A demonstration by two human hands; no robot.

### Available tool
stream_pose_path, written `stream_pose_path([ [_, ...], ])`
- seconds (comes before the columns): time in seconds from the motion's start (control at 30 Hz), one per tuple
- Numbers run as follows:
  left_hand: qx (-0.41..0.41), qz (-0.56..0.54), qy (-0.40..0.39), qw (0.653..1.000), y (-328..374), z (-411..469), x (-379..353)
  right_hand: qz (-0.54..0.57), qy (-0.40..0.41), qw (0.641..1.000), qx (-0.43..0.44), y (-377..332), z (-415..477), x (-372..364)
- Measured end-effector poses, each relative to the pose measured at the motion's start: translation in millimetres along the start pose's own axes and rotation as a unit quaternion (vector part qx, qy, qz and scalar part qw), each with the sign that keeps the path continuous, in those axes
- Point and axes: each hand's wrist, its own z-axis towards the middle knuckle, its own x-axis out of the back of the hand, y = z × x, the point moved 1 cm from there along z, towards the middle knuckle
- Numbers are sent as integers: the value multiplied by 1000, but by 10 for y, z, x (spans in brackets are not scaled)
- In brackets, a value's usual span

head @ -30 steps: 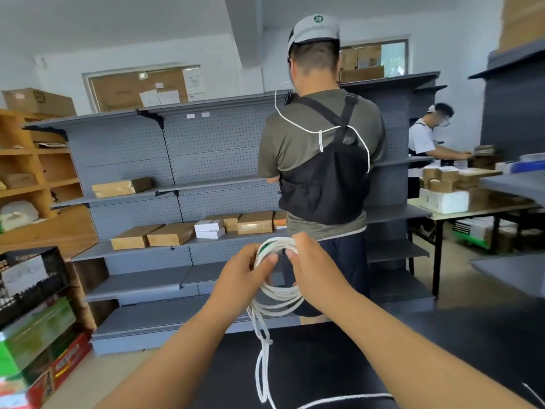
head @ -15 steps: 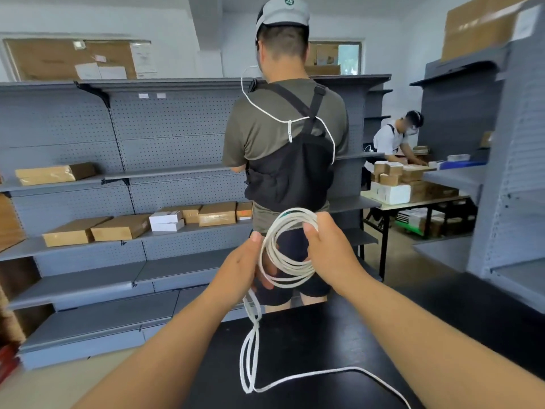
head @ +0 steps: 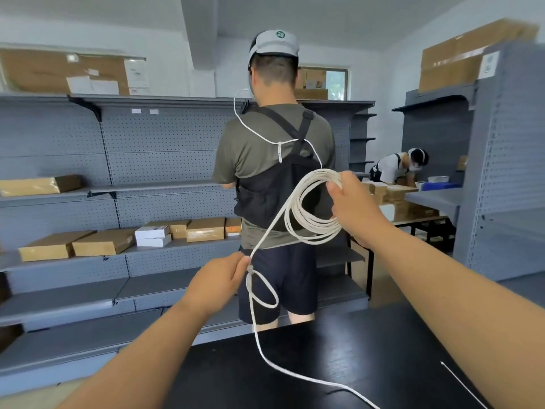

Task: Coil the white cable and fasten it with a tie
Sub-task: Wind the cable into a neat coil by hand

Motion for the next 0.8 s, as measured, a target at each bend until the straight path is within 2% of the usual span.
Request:
stream_pose_path([
  [0.13, -4, -4, -51, 999, -50, -72, -58, -16, 6, 999, 36, -197, 91, 37],
  [0.27, 39, -72, -118, 990, -116, -121, -83, -26, 17, 998, 54, -303, 139, 22],
  [0.37, 63, -62, -166, 982, -191, -140, -74, -31, 18, 998, 51, -299, 153, -11],
  [0.47, 80, -17, -180, 980, -290, -153, -52, -18, 17, 999, 49, -274, 170, -50],
  [0.57, 60, 77, -192, 977, -331, -194, 6, -5, 22, 999, 45, -276, 204, -77],
  [0.73, 49, 218, -233, 946, -490, -303, -19, -15, 32, 997, 72, -381, 253, -33],
  [0.8, 85, 227, -256, 936, -556, -280, -35, -29, 32, 995, 88, -451, 222, -41],
])
